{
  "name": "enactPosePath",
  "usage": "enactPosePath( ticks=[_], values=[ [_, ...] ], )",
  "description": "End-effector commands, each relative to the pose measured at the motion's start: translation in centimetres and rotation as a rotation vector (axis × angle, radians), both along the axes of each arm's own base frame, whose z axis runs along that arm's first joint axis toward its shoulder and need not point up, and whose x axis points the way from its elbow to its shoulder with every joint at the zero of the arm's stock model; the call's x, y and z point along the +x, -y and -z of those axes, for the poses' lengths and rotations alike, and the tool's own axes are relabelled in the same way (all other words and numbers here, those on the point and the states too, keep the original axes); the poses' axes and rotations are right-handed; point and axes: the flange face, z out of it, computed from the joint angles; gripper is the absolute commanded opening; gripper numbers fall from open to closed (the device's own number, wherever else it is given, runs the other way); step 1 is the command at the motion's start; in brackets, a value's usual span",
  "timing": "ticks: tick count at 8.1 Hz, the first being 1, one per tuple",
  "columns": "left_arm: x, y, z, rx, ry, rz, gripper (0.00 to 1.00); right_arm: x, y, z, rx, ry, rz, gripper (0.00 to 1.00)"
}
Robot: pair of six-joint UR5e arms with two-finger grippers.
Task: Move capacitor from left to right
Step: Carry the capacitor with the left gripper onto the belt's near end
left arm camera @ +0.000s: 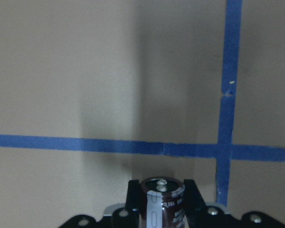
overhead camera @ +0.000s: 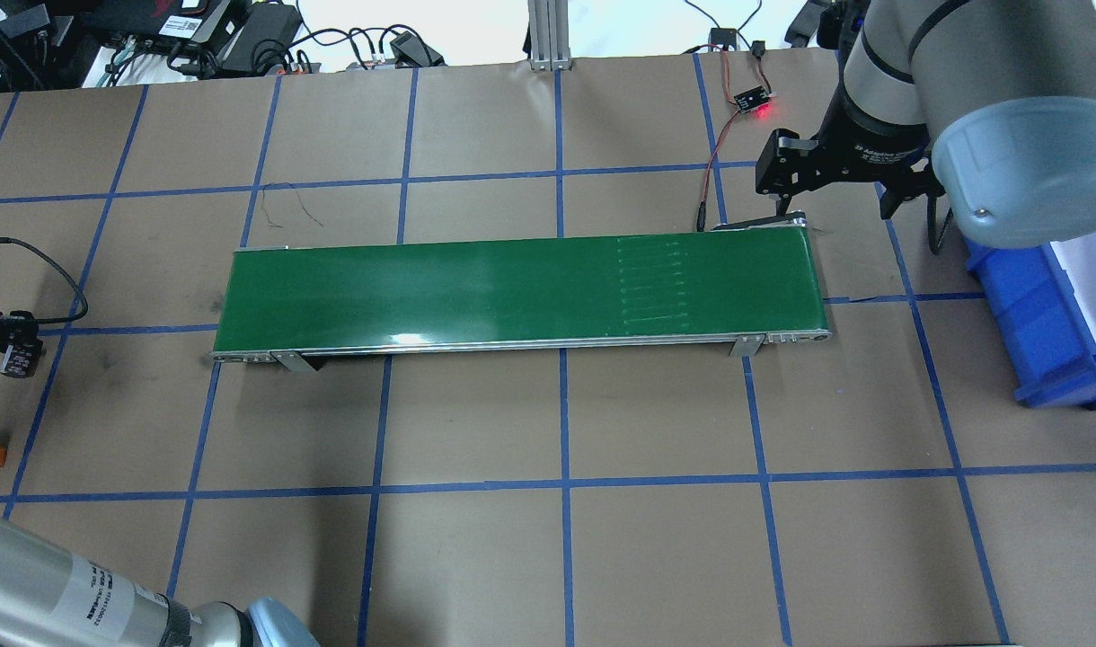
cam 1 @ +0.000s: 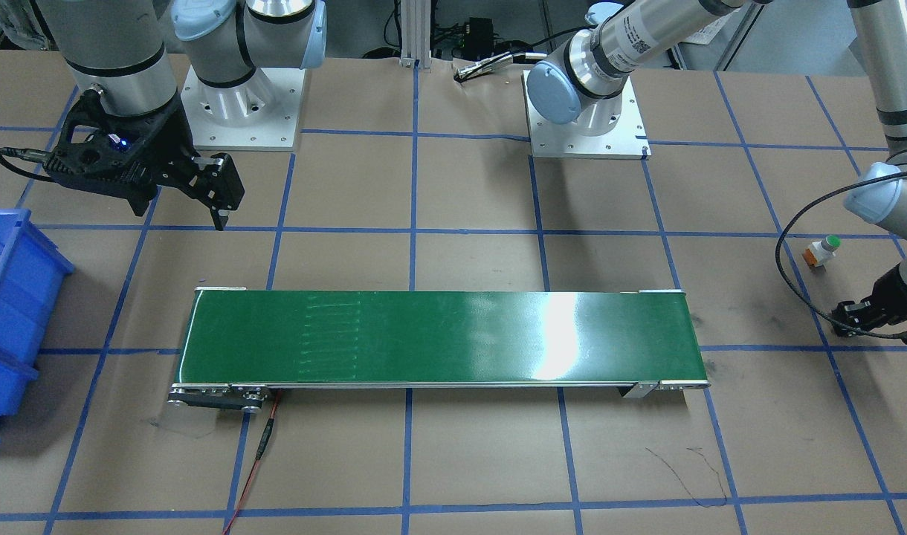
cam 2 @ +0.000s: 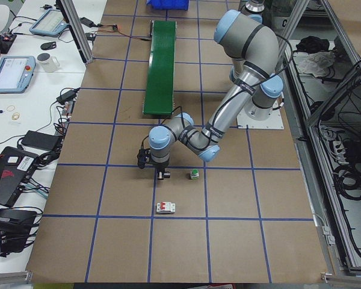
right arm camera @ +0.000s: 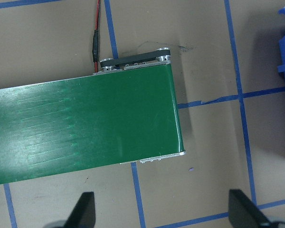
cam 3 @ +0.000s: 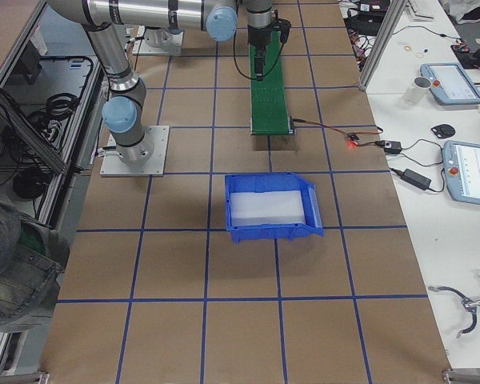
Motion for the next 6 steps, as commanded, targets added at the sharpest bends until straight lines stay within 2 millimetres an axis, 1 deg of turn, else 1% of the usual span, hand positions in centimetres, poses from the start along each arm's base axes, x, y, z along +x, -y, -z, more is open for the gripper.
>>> enactPosePath(
  ticks=[1,2,3,4,5,6],
  values=[
    [-1.1,0.4,-3.6,-0.025,0.043,-0.024,0.00,-0.1,0.0,-0.1,-0.001,-0.001,0.001,1.00],
    [-2.8,0.8,-5.6,-0.019,0.048,-0.025,0.00,0.0,0.0,0.0,0.000,0.000,0.001,1.00],
    [-5.6,1.5,-6.7,0.011,0.013,-0.051,0.00,0.0,0.0,0.0,0.000,-0.002,0.000,1.00],
    [-7.7,2.8,-8.8,0.005,0.017,-0.062,0.00,-0.1,0.0,-0.1,-0.001,-0.002,0.001,1.00],
    [-9.0,4.4,-11.7,-0.028,0.046,-0.034,0.00,-0.1,0.0,0.0,0.000,-0.002,0.001,1.00],
    [-11.1,5.1,-13.5,-0.046,0.057,0.005,0.00,-0.1,0.0,0.0,0.001,-0.002,0.000,1.00]
  ],
)
